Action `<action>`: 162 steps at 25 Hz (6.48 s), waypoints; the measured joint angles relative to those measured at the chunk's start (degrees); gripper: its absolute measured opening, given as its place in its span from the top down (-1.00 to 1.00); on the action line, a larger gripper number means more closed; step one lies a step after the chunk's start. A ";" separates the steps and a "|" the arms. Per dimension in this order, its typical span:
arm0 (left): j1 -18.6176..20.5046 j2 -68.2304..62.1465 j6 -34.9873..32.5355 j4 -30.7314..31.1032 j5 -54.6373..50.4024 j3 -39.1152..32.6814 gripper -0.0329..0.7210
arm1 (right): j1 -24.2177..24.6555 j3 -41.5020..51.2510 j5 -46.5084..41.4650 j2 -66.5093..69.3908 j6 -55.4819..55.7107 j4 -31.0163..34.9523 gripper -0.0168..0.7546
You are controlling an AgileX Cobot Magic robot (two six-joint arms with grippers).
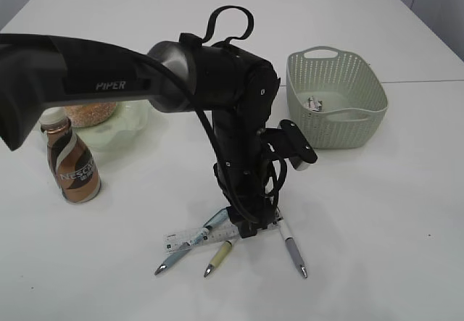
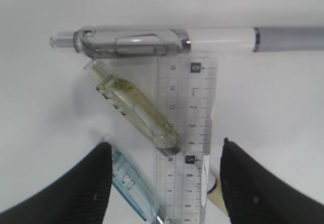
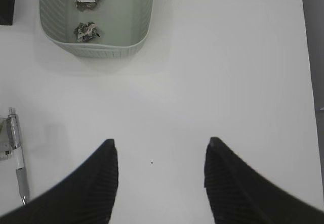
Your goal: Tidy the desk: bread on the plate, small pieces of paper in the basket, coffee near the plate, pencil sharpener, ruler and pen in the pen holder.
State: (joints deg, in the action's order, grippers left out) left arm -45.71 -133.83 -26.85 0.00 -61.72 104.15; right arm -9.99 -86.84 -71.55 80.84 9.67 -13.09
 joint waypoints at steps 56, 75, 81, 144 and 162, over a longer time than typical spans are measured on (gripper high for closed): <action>0.00 -2.19 0.00 0.00 0.13 0.11 0.03 | 0.00 0.00 -0.08 0.00 -0.09 0.00 -0.09; 0.00 -2.18 0.00 0.00 -0.08 0.11 0.15 | 0.00 0.00 -0.08 0.00 -0.09 0.00 -0.09; 0.00 -2.18 1.01 0.96 -0.39 0.11 0.16 | 0.00 0.00 -0.08 0.00 -0.09 0.00 -0.09; 9.63 1.54 30.02 3.00 12.22 25.39 0.16 | 0.00 0.00 -0.08 0.00 -0.09 0.57 -0.09; 13.17 -1.03 30.06 6.42 38.32 25.39 0.16 | 0.00 0.00 -0.08 0.00 -0.09 -0.82 -0.09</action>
State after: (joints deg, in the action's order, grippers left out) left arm -32.54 -134.86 3.21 6.42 -23.40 129.54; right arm -9.99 -86.84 -71.63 80.84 9.57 -13.91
